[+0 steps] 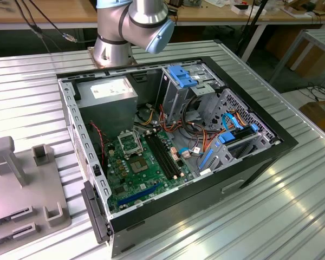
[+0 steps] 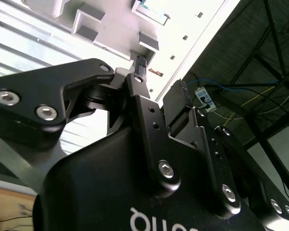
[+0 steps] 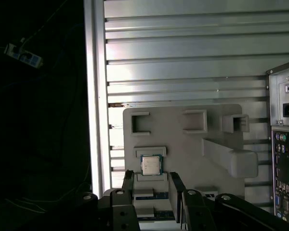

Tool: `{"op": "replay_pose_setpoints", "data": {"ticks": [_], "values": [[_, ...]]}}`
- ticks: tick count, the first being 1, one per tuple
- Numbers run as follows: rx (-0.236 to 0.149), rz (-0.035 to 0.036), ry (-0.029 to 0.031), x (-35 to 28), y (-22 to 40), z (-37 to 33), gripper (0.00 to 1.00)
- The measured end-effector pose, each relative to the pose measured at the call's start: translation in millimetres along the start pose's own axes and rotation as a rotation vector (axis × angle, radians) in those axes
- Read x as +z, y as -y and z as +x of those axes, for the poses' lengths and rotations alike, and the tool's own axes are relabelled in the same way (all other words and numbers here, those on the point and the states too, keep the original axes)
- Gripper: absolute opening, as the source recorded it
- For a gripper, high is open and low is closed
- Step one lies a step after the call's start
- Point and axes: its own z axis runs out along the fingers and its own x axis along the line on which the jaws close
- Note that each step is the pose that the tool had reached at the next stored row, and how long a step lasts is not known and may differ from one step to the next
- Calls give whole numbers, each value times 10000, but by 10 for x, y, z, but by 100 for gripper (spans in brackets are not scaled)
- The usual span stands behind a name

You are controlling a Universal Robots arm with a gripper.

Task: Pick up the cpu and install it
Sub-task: 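Pick up the cpu and move it towards the insertion slot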

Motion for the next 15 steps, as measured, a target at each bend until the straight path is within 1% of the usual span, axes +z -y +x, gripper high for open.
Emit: {"op": "replay_pose_setpoints", "data": {"ticks": [3, 5, 7, 9, 15], "values": [[-71, 1, -3, 10, 1, 1, 42], [-125, 3, -5, 39, 2, 0, 42], [-127, 4, -2, 92, 5, -2, 42], [-129, 5, -1, 115, 6, -2, 42], [-132, 4, 1, 120, 6, -2, 42]]}}
